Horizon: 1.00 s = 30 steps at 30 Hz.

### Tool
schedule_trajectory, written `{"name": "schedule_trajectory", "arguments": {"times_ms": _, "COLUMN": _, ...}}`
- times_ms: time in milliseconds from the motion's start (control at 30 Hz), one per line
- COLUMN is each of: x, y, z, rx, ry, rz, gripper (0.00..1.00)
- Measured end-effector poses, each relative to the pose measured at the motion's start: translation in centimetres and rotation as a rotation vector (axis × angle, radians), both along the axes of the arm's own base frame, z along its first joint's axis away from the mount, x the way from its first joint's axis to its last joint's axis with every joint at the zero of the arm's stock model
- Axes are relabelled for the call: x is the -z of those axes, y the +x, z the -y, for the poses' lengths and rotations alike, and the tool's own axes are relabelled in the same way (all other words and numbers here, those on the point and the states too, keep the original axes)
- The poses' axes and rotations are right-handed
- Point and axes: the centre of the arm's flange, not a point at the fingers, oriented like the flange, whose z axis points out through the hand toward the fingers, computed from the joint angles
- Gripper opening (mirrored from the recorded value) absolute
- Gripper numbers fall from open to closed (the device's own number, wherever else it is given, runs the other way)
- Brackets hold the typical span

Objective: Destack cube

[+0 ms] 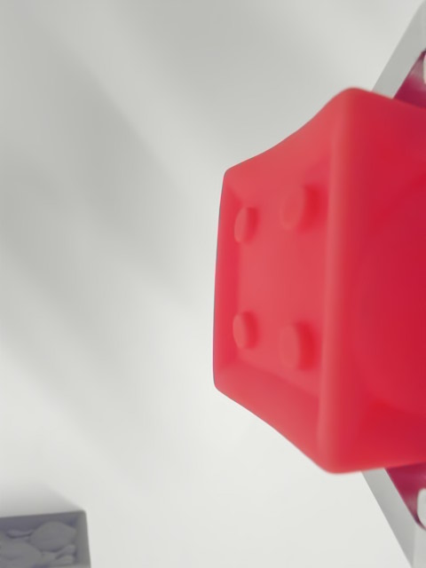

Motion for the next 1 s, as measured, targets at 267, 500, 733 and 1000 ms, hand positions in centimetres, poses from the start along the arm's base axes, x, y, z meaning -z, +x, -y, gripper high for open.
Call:
{"name": "schedule_trajectory", "arguments": {"times_ms": 267, "x": 0.4, "y": -1.3, "z": 0.5, "rx": 0.0, "ry": 0.0, "rz": 0.0, "gripper": 0.0}}
{"name": "schedule_trajectory", "arguments": {"times_ms": 500, "x": 0.6, "y": -2.3, "z": 0.9, "rx": 0.0, "ry": 0.0, "rz": -0.001, "gripper": 0.0}}
{"name": "schedule_trajectory", "arguments": {"times_ms": 733, "x": 0.9, "y": -3.3, "z": 1.4, "rx": 0.0, "ry": 0.0, "rz": -0.001, "gripper": 0.0}}
{"name": "schedule_trajectory", "arguments": {"times_ms": 1000, "x": 1.5, "y": -4.1, "z": 1.7, "rx": 0.0, "ry": 0.002, "rz": 0.003, "gripper": 0.0}}
